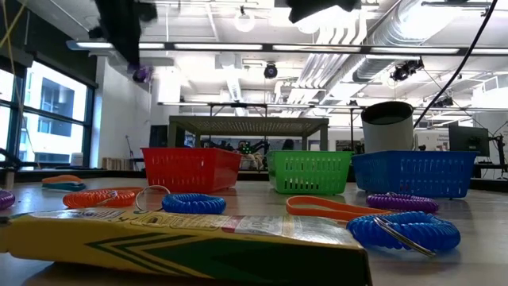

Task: Pick & Place Office Desk Supplies
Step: Put the purple spring keychain into the blue bin

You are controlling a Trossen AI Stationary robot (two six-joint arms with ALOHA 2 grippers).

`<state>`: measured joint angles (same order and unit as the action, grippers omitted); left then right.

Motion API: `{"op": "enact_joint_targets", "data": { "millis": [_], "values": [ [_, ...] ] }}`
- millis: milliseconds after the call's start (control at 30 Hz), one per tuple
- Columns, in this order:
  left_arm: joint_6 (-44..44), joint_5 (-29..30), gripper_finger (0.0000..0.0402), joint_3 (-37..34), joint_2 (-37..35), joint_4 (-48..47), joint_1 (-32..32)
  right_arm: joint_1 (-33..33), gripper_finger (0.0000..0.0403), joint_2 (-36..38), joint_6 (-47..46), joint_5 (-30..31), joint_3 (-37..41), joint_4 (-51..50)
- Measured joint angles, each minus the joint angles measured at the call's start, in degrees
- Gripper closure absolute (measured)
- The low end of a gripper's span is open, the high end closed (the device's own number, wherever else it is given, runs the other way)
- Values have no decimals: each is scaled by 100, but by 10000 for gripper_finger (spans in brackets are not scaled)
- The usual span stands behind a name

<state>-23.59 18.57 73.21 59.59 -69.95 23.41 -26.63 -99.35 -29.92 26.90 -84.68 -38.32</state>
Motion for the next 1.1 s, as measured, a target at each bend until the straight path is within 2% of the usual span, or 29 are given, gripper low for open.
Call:
{"op": "enact_joint_targets", "data": {
  "millis": [100,300,500,567,633,767,933,1100],
  "values": [
    [-297,363,400,-74,-287,413,-1364,0,280,-22,-236,745,0,228],
    [-621,2204,400,-361,-128,1241,-3963,-33,280,-119,-273,1986,-2,1021],
    [-604,3965,400,-594,768,1410,-5661,0,280,-339,358,2930,-5,2038],
    [-632,4413,400,-594,1135,1452,-5951,33,280,-461,624,2839,8,2431],
    [-628,4730,400,-594,1491,1512,-6123,107,280,-572,925,2416,-10,2812],
    [-642,4927,400,-594,1974,1625,-6312,165,280,-745,1539,1422,4,3447],
    [-645,4954,400,-592,2210,1982,-6467,225,280,-887,1808,1255,-3,3981],
    [-646,4973,400,-583,2221,2138,-6465,385,280,-1027,1900,1058,-9,4085]
  ]
}}
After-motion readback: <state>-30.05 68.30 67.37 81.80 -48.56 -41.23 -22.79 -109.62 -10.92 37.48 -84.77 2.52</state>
